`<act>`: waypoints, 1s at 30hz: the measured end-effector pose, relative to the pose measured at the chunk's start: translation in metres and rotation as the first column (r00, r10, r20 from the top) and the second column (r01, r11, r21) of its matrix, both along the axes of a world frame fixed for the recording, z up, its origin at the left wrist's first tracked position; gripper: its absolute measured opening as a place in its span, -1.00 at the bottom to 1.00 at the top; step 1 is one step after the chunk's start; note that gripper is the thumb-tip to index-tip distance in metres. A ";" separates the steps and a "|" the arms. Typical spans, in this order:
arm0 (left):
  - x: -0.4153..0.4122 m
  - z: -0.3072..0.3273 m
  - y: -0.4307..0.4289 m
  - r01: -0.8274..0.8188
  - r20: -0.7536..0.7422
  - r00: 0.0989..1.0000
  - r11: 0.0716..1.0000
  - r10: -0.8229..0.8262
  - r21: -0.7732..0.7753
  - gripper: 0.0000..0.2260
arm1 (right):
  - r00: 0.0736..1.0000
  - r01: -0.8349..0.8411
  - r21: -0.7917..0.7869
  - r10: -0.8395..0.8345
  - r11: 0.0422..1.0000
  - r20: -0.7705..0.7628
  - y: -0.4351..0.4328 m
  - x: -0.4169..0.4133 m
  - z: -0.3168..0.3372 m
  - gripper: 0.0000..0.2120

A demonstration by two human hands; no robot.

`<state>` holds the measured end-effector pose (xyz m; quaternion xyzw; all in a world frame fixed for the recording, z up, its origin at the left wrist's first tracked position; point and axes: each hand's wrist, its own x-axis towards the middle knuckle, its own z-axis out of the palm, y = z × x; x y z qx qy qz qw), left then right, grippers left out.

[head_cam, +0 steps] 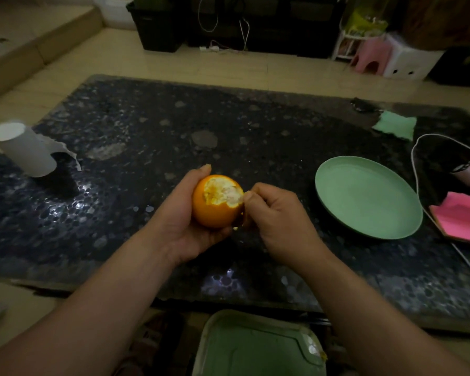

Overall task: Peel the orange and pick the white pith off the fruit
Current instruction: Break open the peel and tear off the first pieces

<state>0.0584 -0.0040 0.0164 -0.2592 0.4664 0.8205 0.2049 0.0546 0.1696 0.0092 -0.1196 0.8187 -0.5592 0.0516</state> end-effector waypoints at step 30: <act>-0.001 0.001 0.009 -0.076 -0.192 0.980 0.989 0.051 -0.125 -0.60 | 0.950 -0.029 -0.020 0.034 0.999 0.311 0.001 -0.001 -0.009 -0.63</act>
